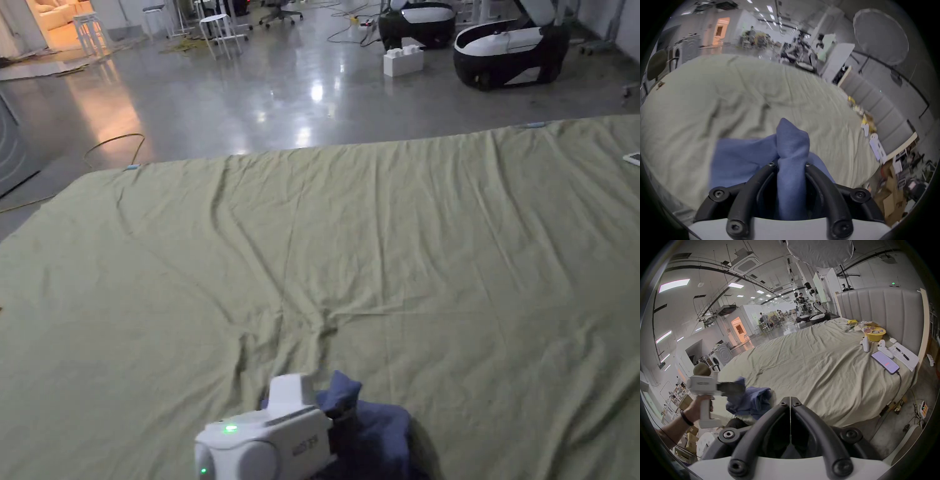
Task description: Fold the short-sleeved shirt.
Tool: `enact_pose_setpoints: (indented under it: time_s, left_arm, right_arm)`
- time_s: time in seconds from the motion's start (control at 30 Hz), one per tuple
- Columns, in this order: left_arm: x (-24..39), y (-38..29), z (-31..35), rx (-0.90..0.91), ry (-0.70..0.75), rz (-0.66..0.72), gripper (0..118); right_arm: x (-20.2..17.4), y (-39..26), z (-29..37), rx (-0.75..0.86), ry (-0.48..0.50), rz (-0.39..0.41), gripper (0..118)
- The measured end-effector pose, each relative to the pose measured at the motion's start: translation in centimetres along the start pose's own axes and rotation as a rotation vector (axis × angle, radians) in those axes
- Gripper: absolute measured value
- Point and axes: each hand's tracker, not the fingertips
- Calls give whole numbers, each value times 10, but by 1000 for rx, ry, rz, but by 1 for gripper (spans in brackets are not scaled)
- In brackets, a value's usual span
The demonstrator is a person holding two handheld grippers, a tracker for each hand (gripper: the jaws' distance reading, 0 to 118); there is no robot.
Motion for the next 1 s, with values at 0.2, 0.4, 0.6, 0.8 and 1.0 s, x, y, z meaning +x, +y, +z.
enact_pose_setpoints:
  time_s: [0.2,0.4,0.6,0.8,1.0]
  left_arm:
    - [-2,-7,4,94,-174,69,81]
    - [-44,-19,50,215,-125,363,51]
    - [-45,-38,-24,29,-228,398,7]
    - [-23,-41,-44,17,-151,364,2]
    - [-50,-28,29,195,-274,320,2]
  right_arm:
    - [37,-16,13,-2,-58,-124,1]
    - [37,-17,2,-26,-10,-75,1]
    - [19,-12,-5,-25,25,-54,1]
    - [7,-19,-16,-110,39,35,1]
    - [-27,-8,-92,-219,207,63,1]
